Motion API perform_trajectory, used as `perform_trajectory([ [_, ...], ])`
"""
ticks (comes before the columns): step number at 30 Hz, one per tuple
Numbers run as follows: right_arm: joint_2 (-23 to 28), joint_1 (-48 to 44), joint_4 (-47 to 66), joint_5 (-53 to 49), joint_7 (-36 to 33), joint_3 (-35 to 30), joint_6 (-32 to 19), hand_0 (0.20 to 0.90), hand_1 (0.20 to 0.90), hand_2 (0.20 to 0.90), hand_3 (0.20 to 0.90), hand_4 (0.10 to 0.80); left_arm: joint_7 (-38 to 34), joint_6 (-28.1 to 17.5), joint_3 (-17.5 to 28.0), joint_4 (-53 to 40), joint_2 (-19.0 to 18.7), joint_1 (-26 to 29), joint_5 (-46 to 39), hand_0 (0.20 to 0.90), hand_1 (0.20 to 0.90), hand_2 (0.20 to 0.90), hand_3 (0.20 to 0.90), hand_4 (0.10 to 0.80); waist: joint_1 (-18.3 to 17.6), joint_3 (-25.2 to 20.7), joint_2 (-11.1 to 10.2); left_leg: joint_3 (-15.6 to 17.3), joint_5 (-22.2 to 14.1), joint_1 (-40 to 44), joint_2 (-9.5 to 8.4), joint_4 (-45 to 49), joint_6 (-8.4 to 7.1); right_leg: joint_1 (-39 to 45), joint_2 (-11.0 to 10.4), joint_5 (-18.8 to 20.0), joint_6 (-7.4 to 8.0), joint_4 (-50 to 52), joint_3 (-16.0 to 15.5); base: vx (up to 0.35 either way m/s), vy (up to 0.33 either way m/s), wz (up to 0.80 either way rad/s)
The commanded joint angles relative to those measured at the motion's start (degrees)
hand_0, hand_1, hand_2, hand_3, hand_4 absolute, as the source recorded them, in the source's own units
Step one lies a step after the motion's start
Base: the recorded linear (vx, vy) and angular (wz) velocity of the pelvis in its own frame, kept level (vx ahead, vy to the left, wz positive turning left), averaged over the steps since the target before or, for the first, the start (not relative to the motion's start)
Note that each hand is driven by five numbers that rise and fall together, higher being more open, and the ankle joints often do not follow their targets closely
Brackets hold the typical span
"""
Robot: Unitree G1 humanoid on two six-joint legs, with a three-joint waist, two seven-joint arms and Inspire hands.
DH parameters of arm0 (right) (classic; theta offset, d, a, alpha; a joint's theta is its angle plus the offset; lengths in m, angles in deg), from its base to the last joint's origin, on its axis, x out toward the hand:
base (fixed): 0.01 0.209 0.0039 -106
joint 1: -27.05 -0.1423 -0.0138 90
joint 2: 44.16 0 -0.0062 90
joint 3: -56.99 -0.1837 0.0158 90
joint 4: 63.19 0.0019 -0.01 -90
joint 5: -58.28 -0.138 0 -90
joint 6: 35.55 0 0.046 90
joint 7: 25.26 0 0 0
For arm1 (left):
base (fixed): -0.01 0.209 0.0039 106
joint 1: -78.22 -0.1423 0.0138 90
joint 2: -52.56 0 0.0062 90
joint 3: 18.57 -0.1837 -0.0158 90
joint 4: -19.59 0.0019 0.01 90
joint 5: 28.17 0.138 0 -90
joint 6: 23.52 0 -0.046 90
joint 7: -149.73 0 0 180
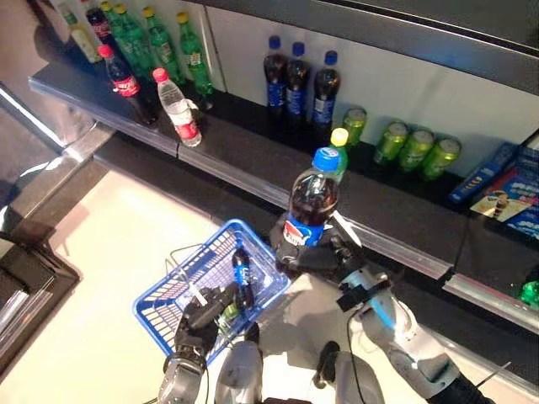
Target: Pick up the drink and place into the basket.
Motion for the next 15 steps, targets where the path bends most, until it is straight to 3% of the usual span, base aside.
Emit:
perform_trajectory([
  [1,-5.03,-11.24,0.97,-0.26,-4.58,0.5,-10.96,0.3,0.3,0.3,0.2,0.1,9.74,-8.84,1.27,-19.29,-7.47,1.53,4.09,0.3,0.3,0.3,0.2,0.1,2.41,-6.8,-0.08,-1.54,6.04,-4.62,-0.7,7.11,-0.18,9.17,0.5,6.59,1.79,-12.52,-0.13,-0.041,-0.027,0.08],
  [15,-10.86,-19.43,-13.38,-1.73,-12.02,7.67,-9.35,0.3,0.3,0.3,0.2,0.1,25.17,-6.94,-8.19,-29.47,-12.77,8.76,1.07,0.3,0.3,0.3,0.2,0.1,5.81,-5.91,1.35,-6.09,5.84,-6.34,-3.57,6.89,-0.14,9.86,-0.46,6.79,1.69,-12.65,-3.3,-0.003,0.013,0.2],
])
